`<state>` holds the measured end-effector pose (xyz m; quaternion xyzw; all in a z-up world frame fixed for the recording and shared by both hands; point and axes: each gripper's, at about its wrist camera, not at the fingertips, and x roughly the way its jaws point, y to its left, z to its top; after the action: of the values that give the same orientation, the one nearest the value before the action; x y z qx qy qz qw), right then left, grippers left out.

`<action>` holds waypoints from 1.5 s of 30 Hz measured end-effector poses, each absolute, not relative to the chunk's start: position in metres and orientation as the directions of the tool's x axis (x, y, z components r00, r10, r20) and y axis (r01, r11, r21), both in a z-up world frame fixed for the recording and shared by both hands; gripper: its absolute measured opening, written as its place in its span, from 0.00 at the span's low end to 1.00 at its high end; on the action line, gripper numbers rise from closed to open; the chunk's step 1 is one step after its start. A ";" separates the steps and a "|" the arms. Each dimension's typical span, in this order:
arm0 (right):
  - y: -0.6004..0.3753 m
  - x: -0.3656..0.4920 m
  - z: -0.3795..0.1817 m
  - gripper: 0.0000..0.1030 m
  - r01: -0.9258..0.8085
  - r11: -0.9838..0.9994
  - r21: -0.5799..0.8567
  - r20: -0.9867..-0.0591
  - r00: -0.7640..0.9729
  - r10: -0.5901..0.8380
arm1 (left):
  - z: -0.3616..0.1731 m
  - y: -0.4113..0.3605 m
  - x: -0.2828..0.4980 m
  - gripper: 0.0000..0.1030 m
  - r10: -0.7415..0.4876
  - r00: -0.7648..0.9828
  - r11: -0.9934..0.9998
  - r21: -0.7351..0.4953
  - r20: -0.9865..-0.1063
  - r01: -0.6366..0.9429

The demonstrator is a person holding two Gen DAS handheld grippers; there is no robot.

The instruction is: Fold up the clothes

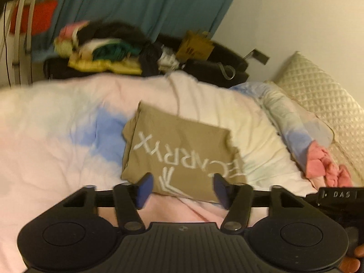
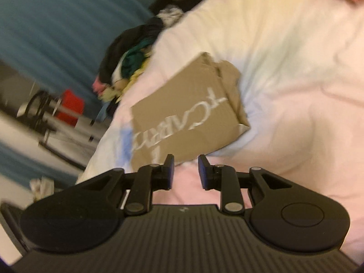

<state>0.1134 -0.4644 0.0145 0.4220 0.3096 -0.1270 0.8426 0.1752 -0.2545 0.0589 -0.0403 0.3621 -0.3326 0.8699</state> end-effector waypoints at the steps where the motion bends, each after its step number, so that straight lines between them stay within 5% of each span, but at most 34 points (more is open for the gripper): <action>1: -0.459 0.104 0.027 0.59 0.457 0.641 0.617 -0.618 0.785 0.035 | 0.070 -0.250 0.164 0.82 -0.604 0.534 0.779 -0.299 -0.592 0.551; 3: -0.444 0.084 0.053 0.88 0.421 0.690 0.589 -0.582 0.813 0.001 | 0.093 -0.238 0.140 0.95 -0.598 0.567 0.787 -0.279 -0.567 0.550; 11: -0.389 0.012 0.118 0.87 0.316 0.818 0.481 -0.437 0.895 -0.088 | 0.158 -0.188 0.045 1.00 -0.599 0.658 0.790 -0.202 -0.457 0.579; 19: -0.335 -0.037 0.118 0.87 0.253 0.893 0.372 -0.333 0.934 -0.125 | 0.165 -0.144 -0.029 1.00 -0.586 0.723 0.803 -0.140 -0.365 0.580; 45: -0.254 -0.033 0.040 0.87 0.303 0.941 0.151 -0.294 0.923 -0.250 | 0.118 -0.083 -0.057 1.00 -0.551 0.782 0.831 -0.107 -0.293 0.546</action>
<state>-0.0334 -0.2542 0.0402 0.0971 0.1364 -0.1415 0.9757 -0.0574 -0.0826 0.1184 -0.0082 0.1576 -0.2904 0.9438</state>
